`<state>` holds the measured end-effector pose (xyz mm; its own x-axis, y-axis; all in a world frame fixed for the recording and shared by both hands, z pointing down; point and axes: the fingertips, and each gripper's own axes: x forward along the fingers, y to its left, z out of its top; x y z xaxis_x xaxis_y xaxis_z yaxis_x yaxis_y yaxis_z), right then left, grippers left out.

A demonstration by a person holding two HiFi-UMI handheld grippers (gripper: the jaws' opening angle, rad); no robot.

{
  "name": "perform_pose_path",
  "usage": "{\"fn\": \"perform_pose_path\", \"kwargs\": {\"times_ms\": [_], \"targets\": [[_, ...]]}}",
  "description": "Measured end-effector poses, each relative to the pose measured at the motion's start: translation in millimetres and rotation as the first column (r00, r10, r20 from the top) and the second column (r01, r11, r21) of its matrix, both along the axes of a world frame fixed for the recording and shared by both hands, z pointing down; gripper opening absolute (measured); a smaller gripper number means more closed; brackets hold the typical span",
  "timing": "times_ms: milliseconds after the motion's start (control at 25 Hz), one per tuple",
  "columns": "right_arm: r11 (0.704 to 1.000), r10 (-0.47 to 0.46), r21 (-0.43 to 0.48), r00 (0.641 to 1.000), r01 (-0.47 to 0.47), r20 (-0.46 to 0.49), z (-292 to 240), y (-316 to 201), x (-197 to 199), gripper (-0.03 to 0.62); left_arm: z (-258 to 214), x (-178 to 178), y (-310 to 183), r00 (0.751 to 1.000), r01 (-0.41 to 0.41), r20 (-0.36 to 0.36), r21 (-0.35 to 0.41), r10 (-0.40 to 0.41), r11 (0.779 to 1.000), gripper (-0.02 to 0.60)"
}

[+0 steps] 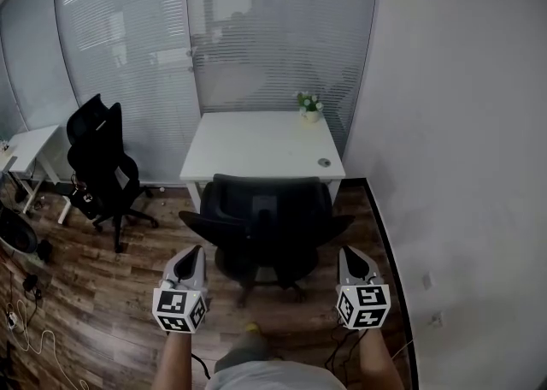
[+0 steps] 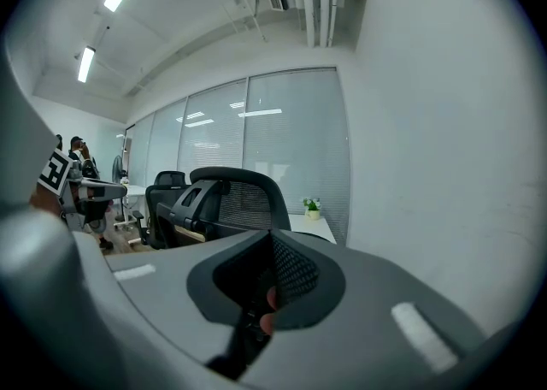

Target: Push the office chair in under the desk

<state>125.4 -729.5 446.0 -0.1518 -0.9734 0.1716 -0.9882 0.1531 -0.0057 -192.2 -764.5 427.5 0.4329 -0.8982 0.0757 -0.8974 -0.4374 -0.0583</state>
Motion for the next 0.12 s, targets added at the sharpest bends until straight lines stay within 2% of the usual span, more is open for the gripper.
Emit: {"fn": "perform_pose_path", "kwargs": {"times_ms": [120], "targets": [[1.000,0.008,-0.002,1.000,-0.008,0.006,1.2,-0.7,2.4,0.002,-2.0,0.5,0.6,1.000,-0.001,0.002,0.006,0.001,1.000,-0.002]]}}
